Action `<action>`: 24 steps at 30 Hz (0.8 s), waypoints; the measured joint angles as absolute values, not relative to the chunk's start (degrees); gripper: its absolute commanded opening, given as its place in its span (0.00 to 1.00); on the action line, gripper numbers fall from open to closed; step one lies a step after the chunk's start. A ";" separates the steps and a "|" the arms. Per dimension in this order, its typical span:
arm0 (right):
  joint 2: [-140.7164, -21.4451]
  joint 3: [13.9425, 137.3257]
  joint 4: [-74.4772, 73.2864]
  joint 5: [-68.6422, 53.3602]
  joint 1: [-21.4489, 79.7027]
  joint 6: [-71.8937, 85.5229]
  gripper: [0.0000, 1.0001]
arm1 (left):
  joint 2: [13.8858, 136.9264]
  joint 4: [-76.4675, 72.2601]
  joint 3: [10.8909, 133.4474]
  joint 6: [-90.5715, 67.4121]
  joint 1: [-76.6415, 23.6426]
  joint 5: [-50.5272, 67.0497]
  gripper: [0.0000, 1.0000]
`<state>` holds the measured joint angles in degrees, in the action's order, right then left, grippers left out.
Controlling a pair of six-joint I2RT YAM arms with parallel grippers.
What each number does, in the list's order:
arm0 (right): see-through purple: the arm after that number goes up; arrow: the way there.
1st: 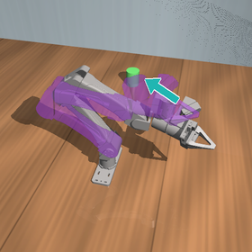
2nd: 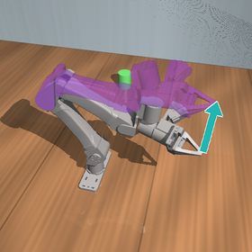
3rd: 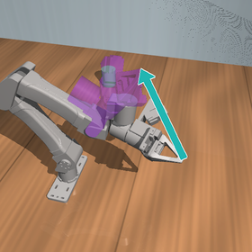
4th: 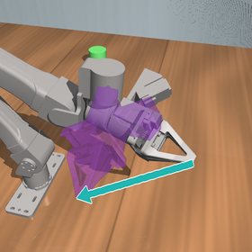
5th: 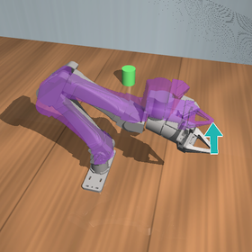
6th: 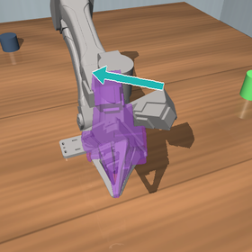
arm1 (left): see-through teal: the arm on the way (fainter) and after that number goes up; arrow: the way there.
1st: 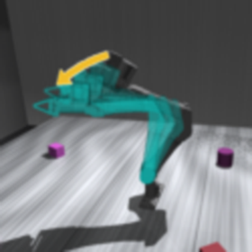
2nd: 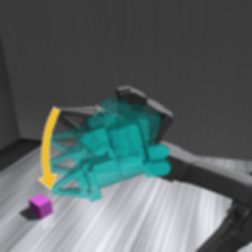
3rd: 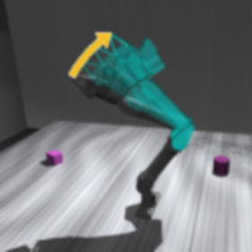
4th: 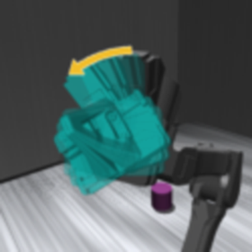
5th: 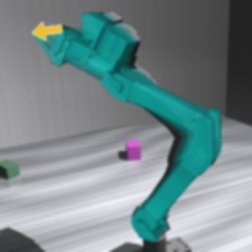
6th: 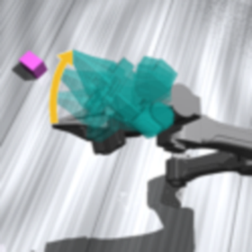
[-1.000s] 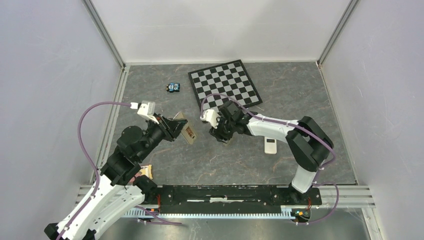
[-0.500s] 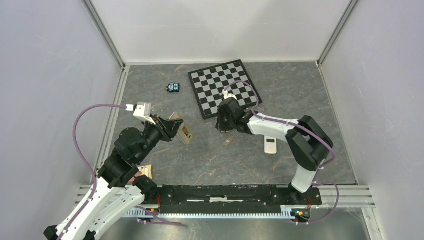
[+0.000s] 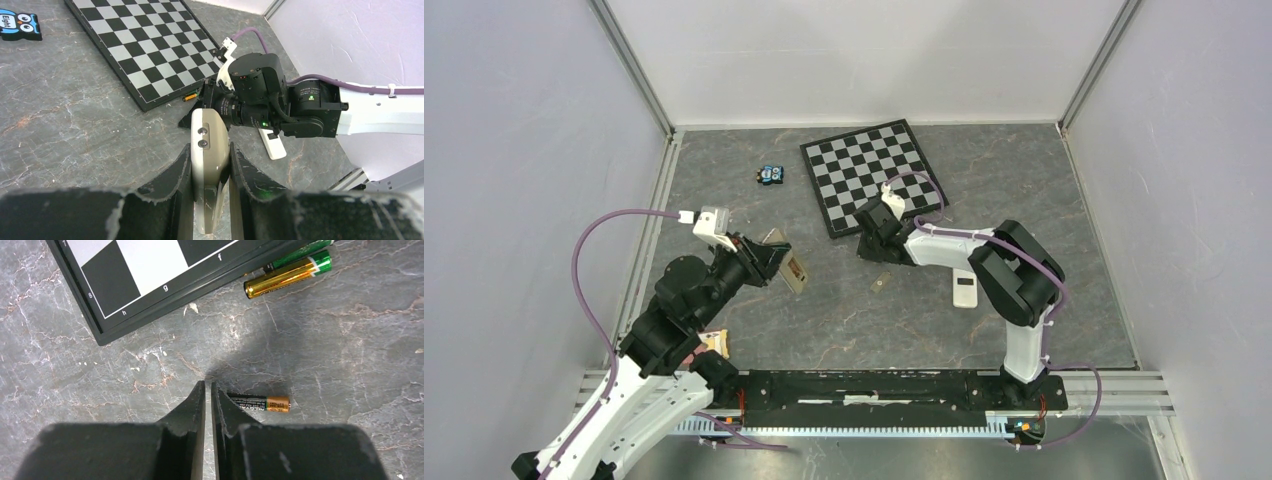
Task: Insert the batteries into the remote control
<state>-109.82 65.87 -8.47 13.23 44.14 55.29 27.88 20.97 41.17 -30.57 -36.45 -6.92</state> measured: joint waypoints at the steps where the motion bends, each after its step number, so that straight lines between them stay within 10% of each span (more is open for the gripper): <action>1: -109.78 65.76 -8.45 13.52 44.14 55.53 0.13 | 27.83 20.97 41.15 -30.57 -36.45 -6.92 0.02; 24: -101.19 61.98 -13.47 17.89 43.81 54.57 0.32 | 28.23 20.86 39.88 -30.57 -36.45 -5.65 0.02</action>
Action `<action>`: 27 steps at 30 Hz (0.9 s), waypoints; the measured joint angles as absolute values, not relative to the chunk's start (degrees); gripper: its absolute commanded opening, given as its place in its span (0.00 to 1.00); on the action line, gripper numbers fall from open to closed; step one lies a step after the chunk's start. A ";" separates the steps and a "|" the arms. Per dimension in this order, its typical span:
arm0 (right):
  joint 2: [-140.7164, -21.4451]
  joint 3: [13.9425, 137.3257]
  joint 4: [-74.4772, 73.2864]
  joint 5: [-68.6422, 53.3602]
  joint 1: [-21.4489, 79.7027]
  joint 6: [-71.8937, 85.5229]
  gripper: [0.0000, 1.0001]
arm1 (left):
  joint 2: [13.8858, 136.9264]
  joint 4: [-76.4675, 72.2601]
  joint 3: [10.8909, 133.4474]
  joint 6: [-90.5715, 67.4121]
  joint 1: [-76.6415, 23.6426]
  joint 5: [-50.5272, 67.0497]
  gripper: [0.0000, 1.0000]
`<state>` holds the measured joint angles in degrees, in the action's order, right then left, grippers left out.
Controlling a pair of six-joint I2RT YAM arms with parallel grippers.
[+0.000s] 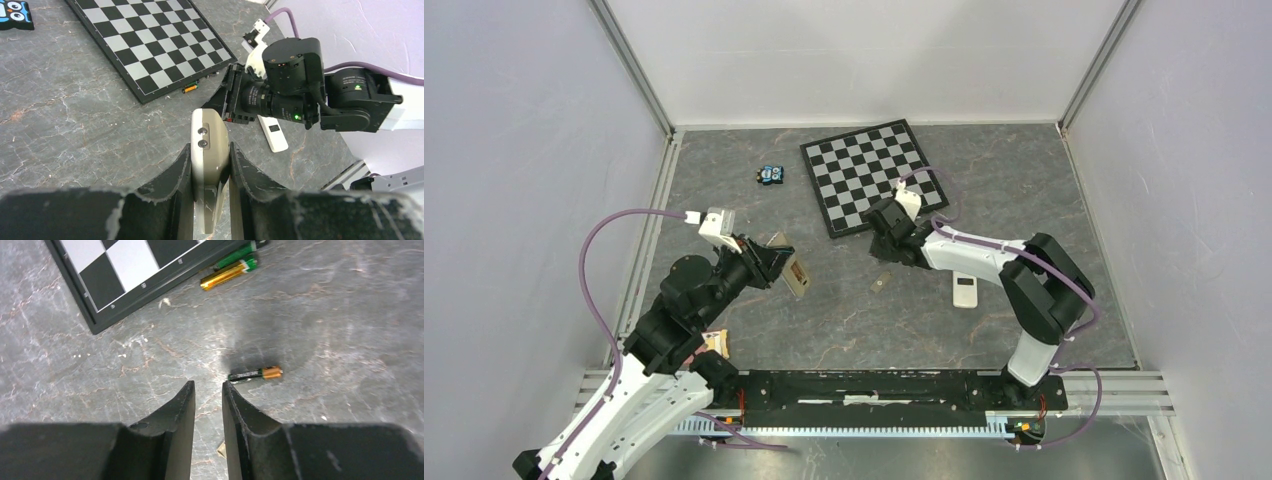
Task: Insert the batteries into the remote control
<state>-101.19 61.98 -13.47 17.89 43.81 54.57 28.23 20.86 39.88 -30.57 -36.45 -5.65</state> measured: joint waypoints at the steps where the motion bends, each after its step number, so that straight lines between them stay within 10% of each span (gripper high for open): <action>1: -100.57 61.98 -14.15 18.61 43.81 54.98 0.33 | 28.23 20.86 39.88 -30.57 -36.45 -5.65 0.02; 15: -104.53 66.46 -26.57 26.26 43.81 63.90 0.47 | 28.23 20.47 39.09 -30.57 -36.45 -5.67 0.02; 27: -110.06 71.61 -30.48 28.14 43.81 66.92 0.33 | 28.25 20.51 38.98 -30.57 -36.45 -5.69 0.02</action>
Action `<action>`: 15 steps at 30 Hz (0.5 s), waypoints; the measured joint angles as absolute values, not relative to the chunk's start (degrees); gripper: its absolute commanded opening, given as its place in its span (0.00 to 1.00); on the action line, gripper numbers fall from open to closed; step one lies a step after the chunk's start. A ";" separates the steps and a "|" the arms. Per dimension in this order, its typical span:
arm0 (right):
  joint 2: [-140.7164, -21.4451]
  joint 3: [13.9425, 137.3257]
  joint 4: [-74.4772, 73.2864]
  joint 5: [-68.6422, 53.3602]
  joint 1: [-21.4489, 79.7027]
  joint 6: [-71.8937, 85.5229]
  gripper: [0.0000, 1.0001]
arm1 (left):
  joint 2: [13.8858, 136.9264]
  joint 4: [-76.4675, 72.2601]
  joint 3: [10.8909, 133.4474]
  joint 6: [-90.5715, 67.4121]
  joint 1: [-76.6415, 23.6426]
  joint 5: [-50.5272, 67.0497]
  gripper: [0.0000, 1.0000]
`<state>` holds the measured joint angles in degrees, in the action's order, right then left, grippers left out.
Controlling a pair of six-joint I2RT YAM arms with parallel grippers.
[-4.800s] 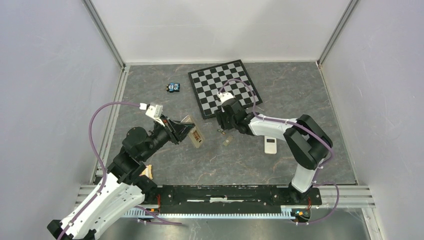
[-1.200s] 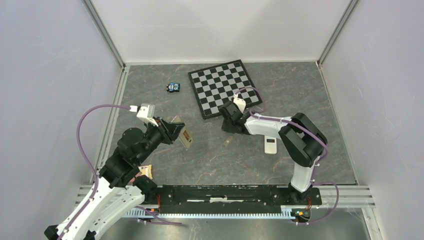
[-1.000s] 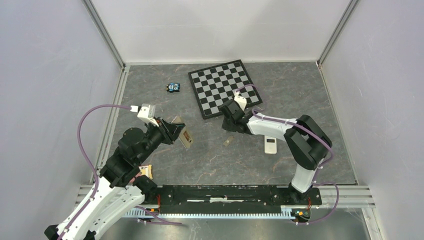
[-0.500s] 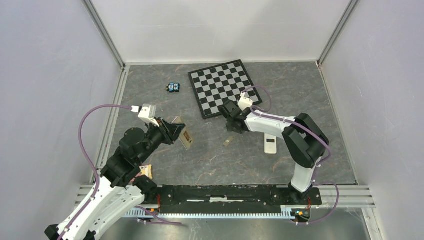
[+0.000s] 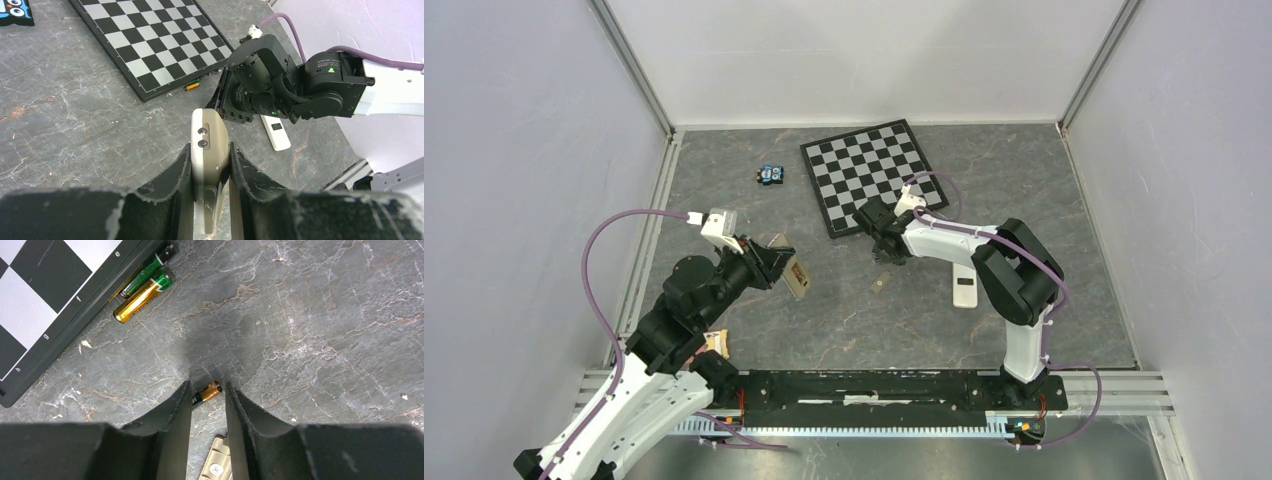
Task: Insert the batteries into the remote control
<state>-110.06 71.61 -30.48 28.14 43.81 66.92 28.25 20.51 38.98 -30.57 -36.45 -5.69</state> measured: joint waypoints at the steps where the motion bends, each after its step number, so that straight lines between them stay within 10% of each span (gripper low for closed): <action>1: -110.10 71.66 -30.61 28.16 43.81 66.87 0.31 | 28.25 20.51 38.98 -30.57 -36.45 -5.72 0.02; 7: -110.10 71.33 -30.44 28.51 43.81 66.35 0.10 | 28.25 20.49 38.98 -30.57 -36.45 -5.72 0.02; 15: -110.24 71.35 -28.67 28.58 43.81 61.34 0.19 | 28.25 20.49 38.98 -30.57 -36.45 -5.72 0.02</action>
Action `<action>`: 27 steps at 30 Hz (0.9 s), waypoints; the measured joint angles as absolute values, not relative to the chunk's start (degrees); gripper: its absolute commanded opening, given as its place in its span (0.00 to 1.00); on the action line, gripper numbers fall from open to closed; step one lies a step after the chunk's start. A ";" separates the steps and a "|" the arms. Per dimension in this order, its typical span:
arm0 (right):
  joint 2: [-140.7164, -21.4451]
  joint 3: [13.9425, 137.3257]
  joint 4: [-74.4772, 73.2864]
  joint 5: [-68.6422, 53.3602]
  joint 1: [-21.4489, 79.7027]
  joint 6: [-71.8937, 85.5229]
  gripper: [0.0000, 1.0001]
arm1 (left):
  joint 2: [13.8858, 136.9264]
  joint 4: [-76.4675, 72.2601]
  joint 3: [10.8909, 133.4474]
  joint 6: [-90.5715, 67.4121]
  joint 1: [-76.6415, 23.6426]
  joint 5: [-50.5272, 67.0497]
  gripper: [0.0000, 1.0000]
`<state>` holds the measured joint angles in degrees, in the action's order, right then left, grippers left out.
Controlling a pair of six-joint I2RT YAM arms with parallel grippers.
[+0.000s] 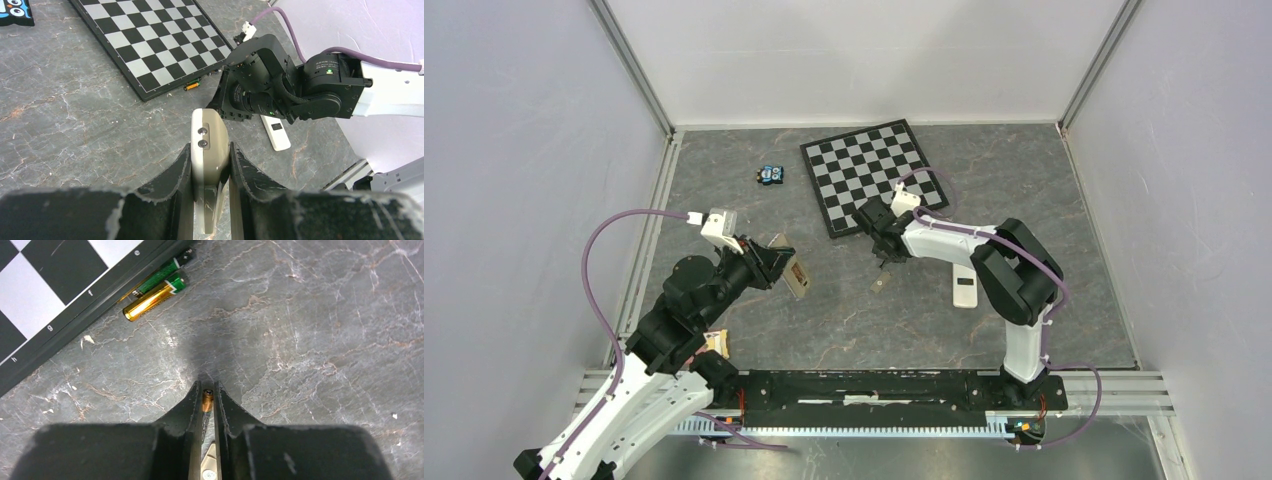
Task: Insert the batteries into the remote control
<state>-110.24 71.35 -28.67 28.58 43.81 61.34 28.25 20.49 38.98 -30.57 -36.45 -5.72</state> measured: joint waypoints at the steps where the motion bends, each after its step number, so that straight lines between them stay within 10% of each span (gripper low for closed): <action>1: -110.30 71.35 -28.27 28.56 43.81 60.40 0.24 | 28.25 20.49 38.98 -30.57 -36.45 -5.72 0.02; 11: -111.20 72.75 -29.98 28.80 43.97 58.19 0.41 | 28.25 20.51 38.98 -30.57 -36.45 -5.78 0.02; 27: -111.18 72.75 -29.47 27.44 46.11 61.93 0.20 | 28.25 20.53 38.98 -30.57 -36.45 -5.85 0.02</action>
<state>-111.18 72.75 -29.47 27.44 46.11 61.93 28.25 20.53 38.98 -30.57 -36.45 -5.85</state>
